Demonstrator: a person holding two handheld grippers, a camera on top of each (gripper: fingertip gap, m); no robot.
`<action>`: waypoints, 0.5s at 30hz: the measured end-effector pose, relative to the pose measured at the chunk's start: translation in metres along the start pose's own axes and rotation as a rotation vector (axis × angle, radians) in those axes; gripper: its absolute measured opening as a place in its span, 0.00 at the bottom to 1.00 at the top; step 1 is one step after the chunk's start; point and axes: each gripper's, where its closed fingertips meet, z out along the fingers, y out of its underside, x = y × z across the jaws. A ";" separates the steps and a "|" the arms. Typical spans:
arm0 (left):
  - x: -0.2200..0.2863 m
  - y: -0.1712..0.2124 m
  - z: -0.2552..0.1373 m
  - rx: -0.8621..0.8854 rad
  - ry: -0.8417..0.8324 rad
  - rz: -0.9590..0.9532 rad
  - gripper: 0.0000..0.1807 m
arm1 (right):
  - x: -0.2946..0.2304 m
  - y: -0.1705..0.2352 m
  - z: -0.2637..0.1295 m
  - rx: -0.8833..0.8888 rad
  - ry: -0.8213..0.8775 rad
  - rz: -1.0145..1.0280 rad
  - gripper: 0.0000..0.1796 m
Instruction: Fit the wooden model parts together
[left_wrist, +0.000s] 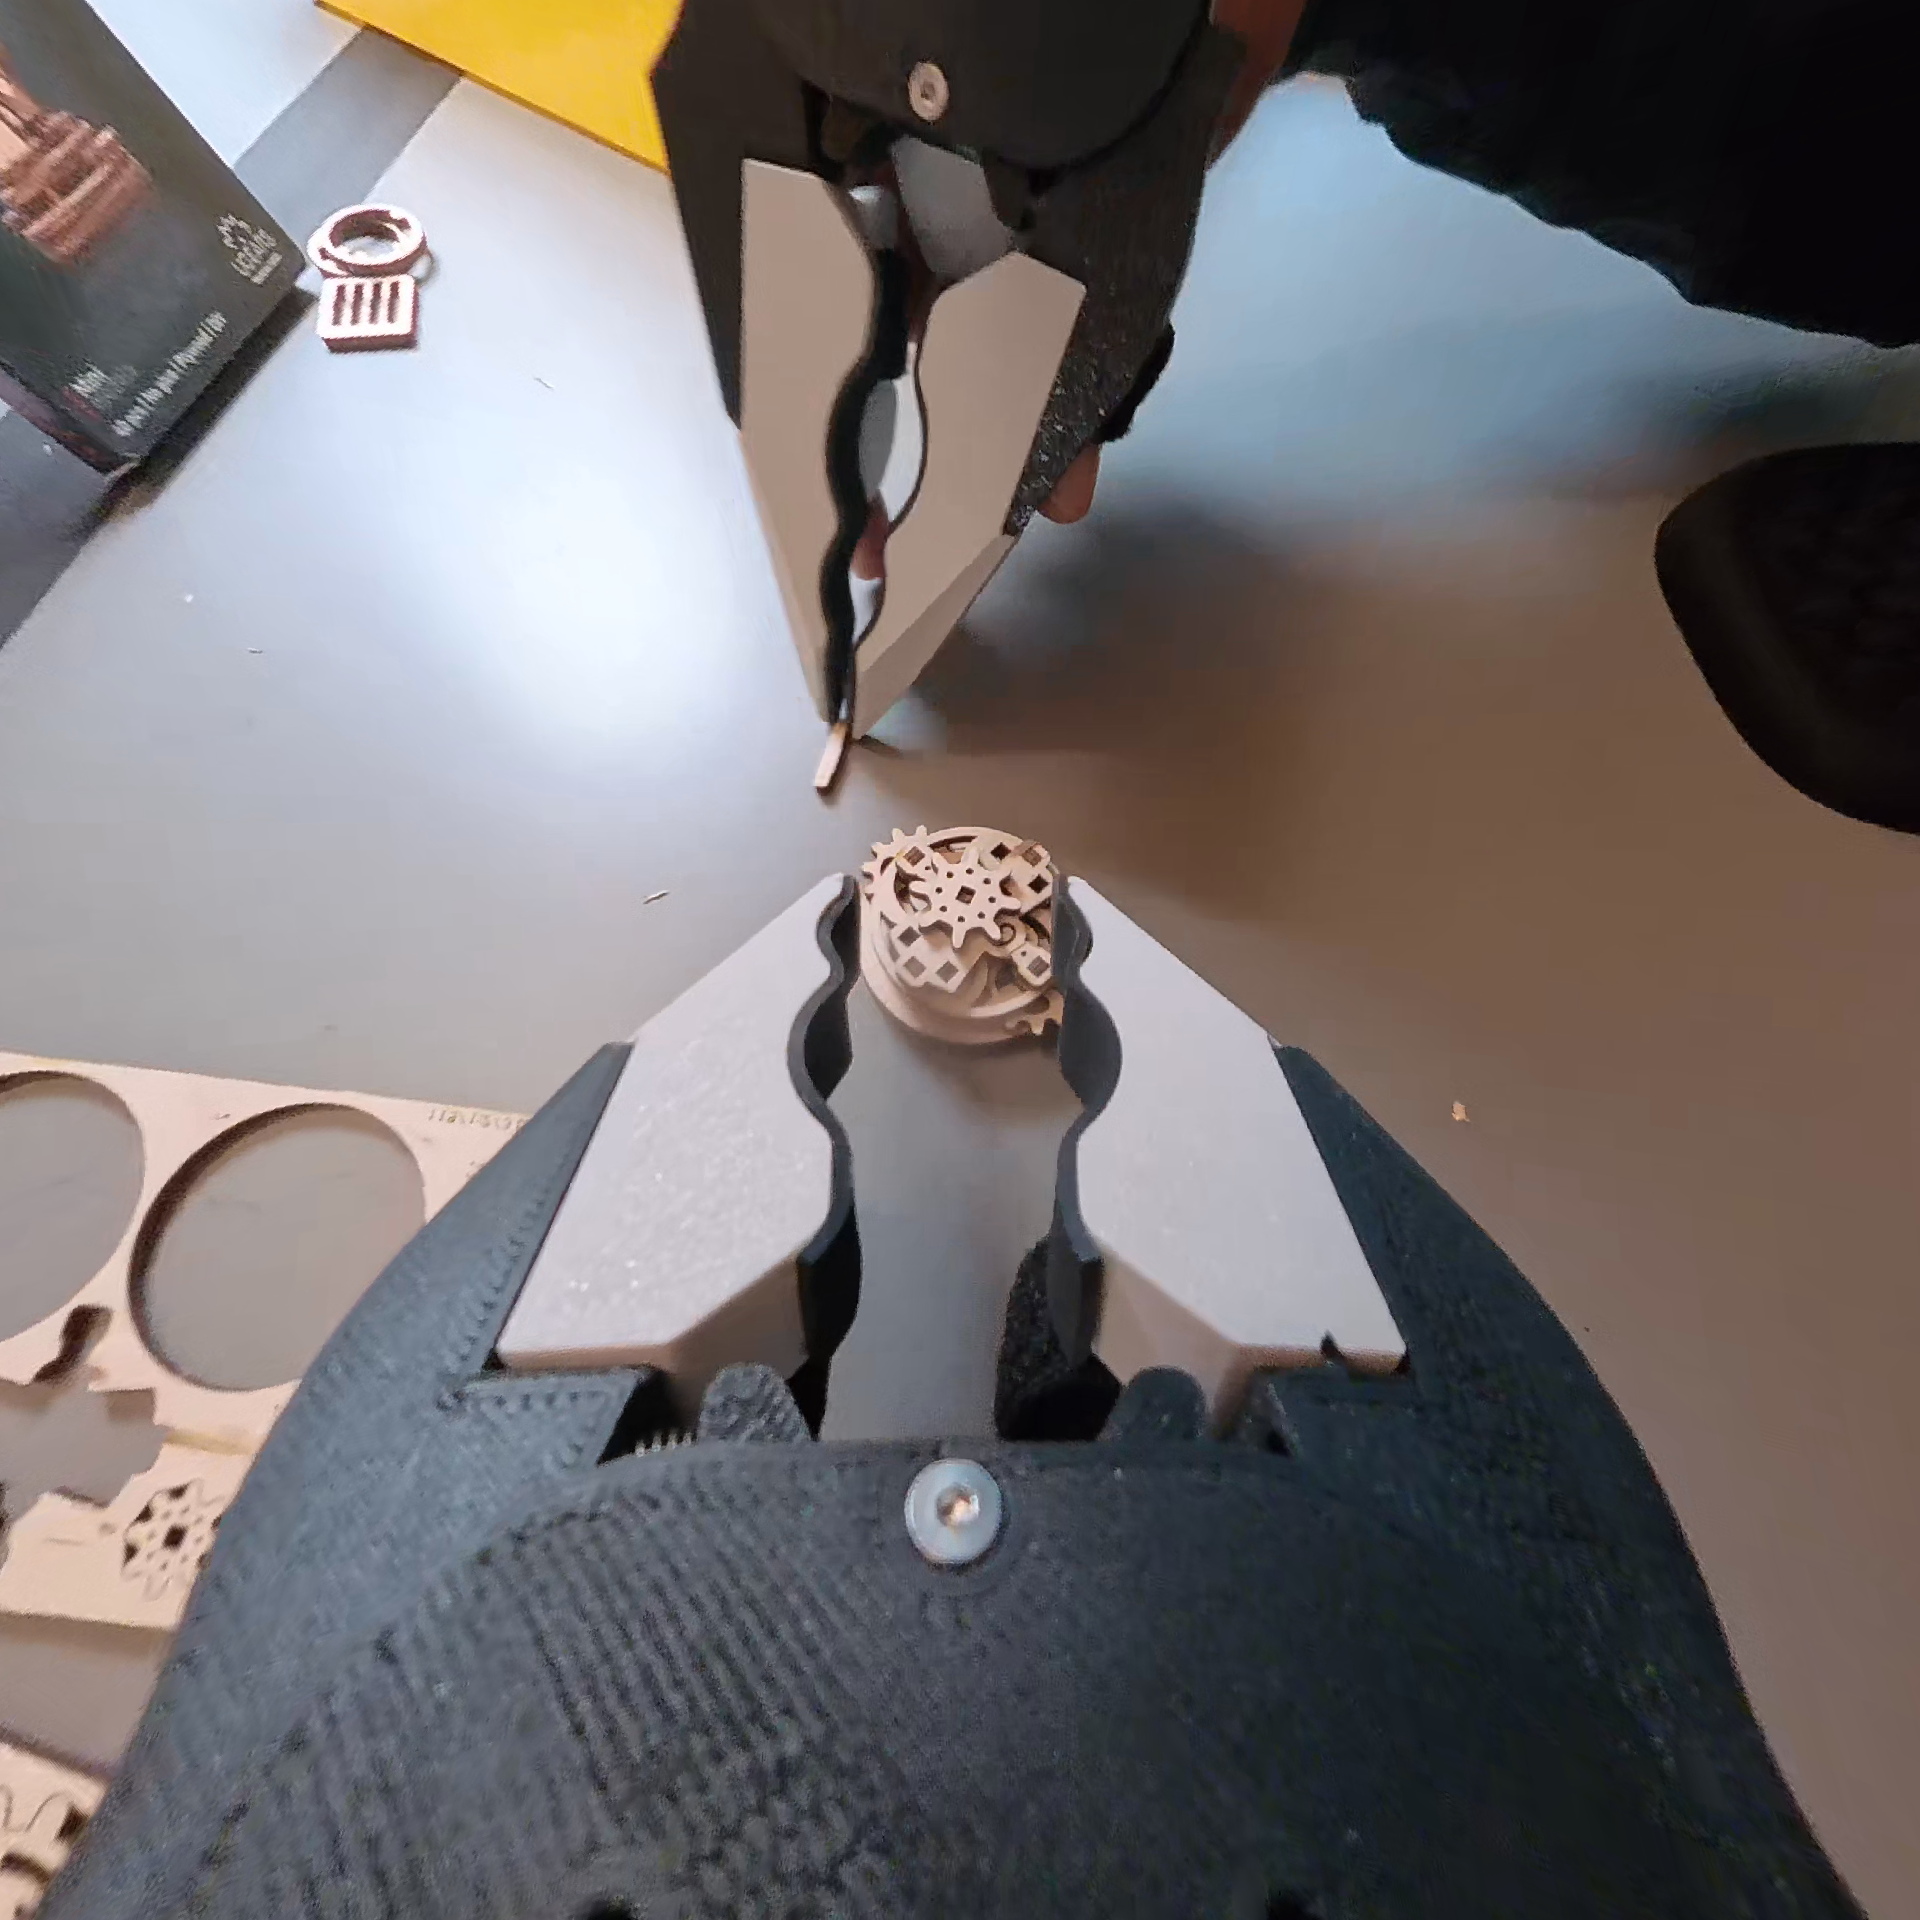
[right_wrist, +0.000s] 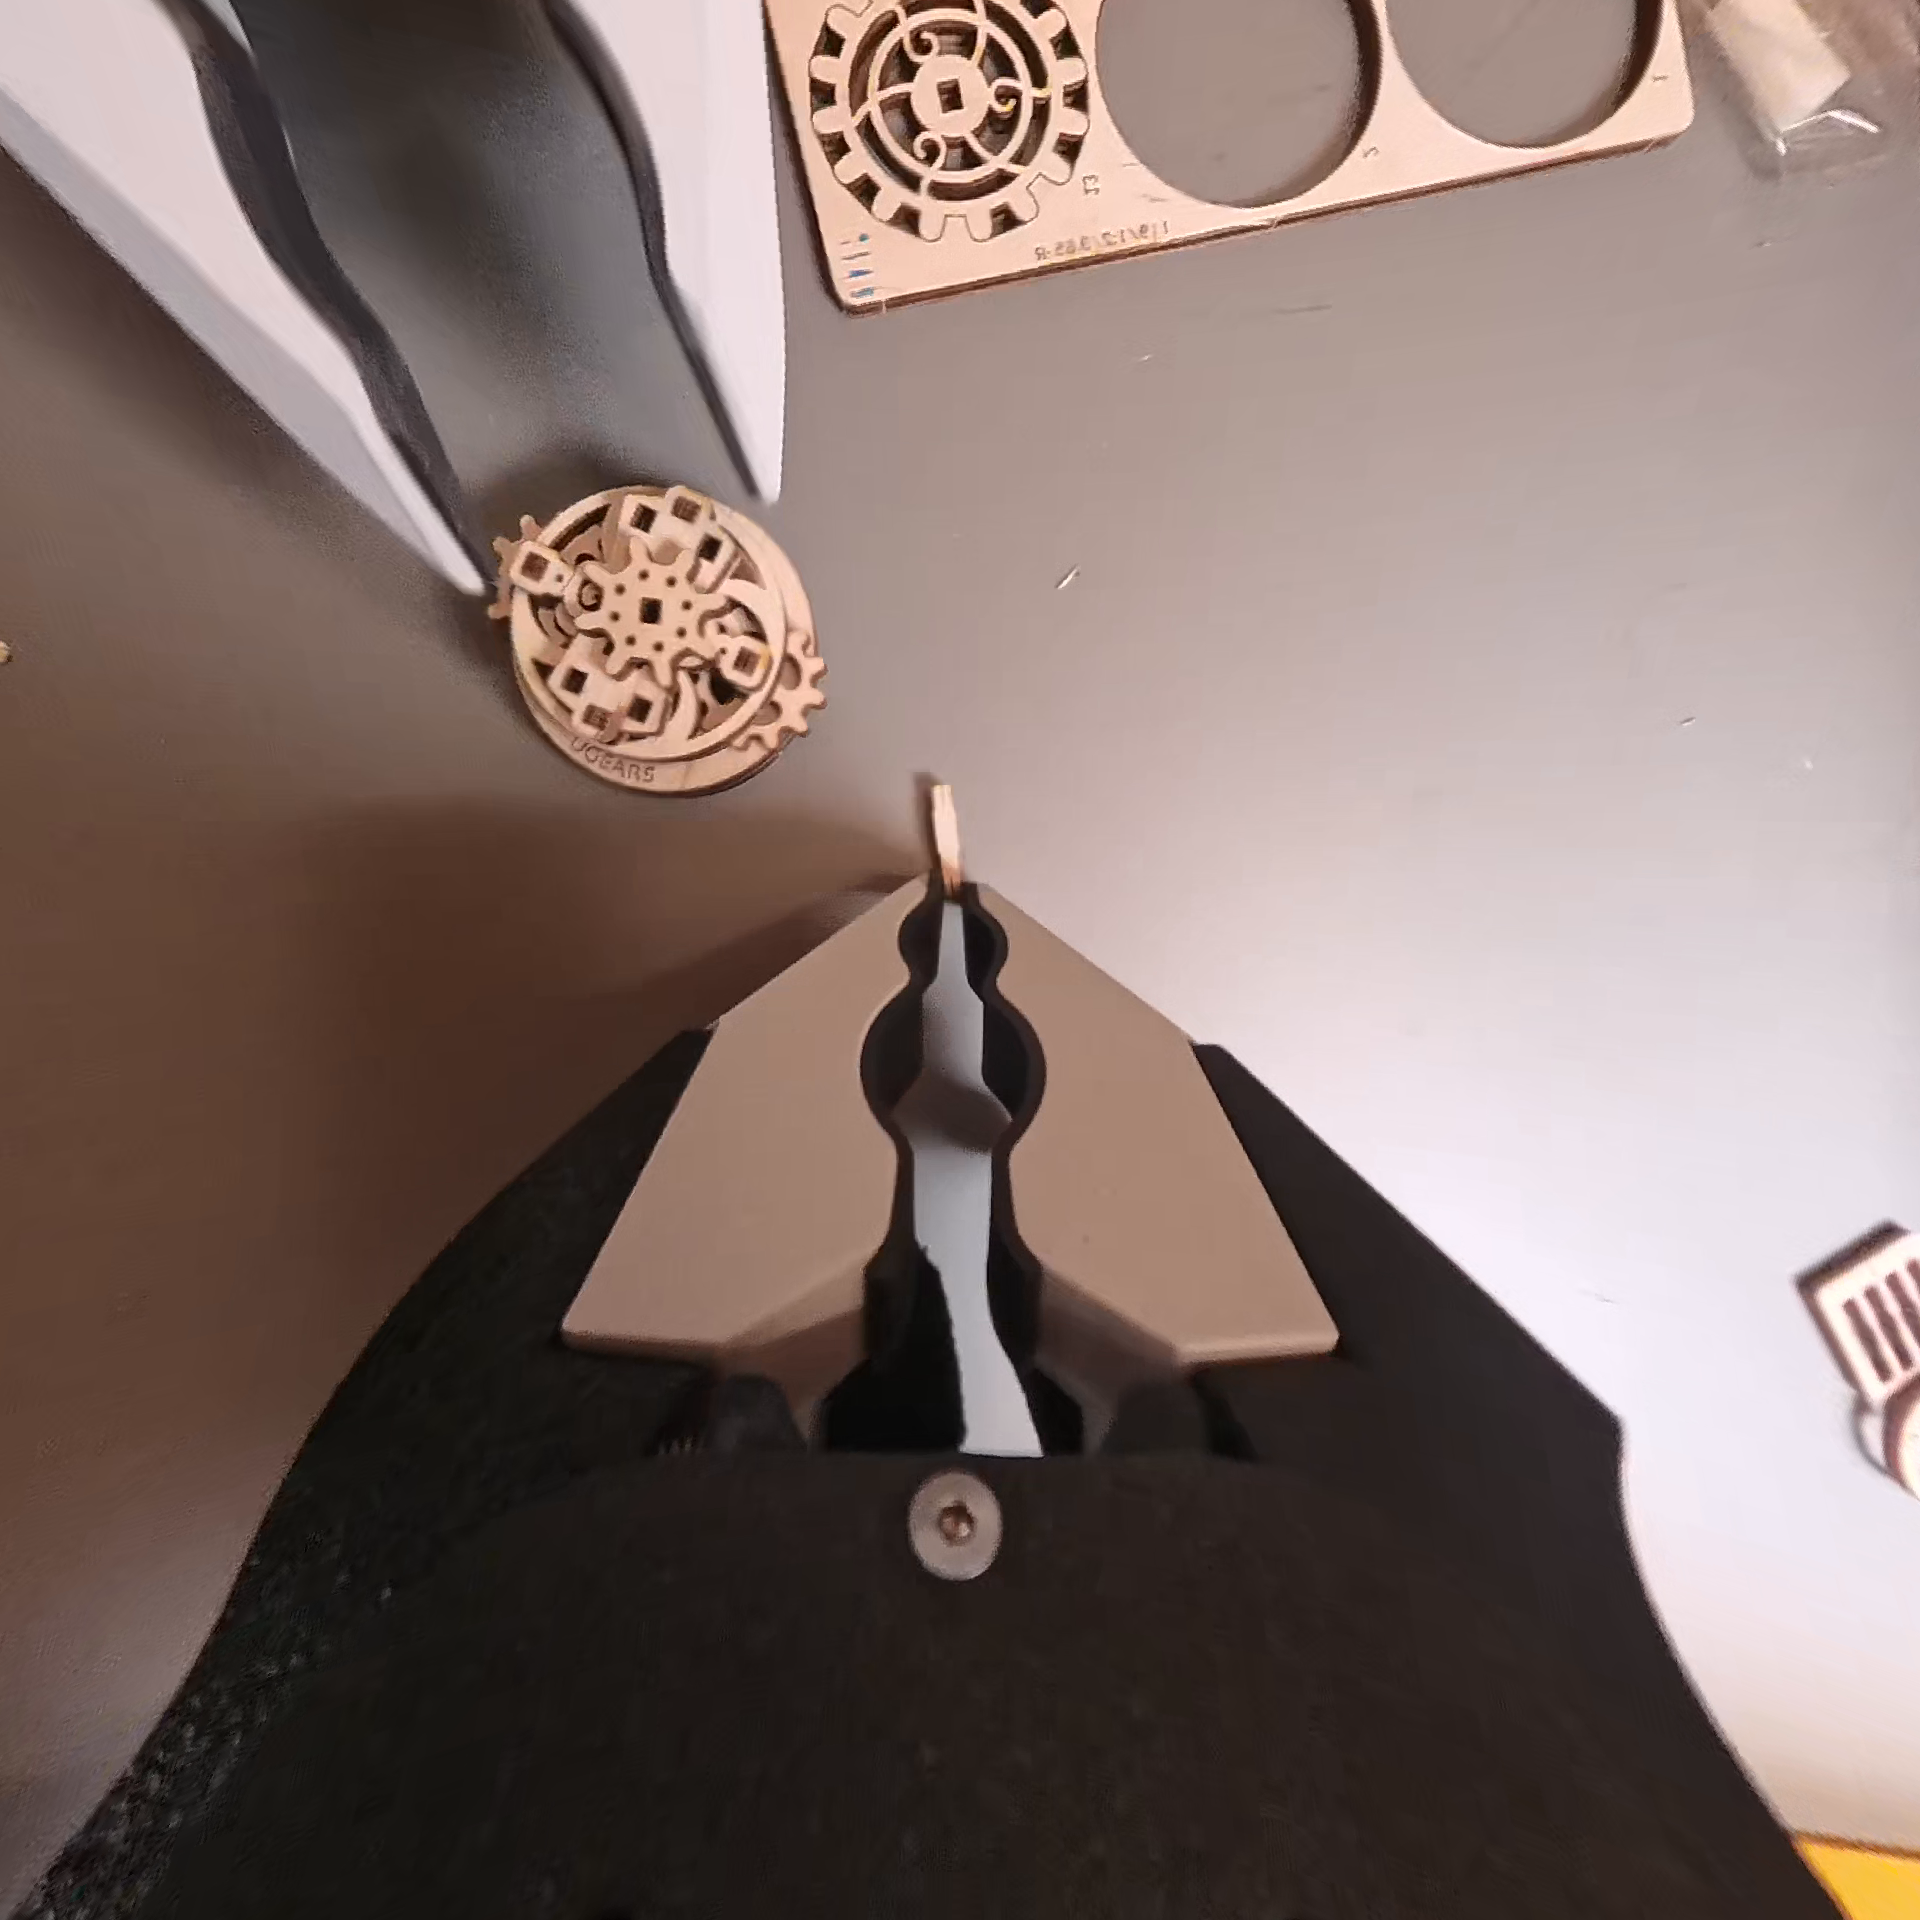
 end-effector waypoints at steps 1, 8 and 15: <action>0.000 0.000 -0.005 0.004 -0.007 0.000 0.19 | -0.002 0.001 -0.001 0.001 0.011 -0.004 0.01; 0.004 0.020 -0.038 0.002 -0.062 -0.035 0.21 | -0.032 0.014 -0.012 -0.006 0.024 0.007 0.01; 0.019 0.049 -0.085 0.030 -0.138 -0.113 0.20 | -0.100 -0.020 -0.017 0.062 -0.029 -0.138 0.00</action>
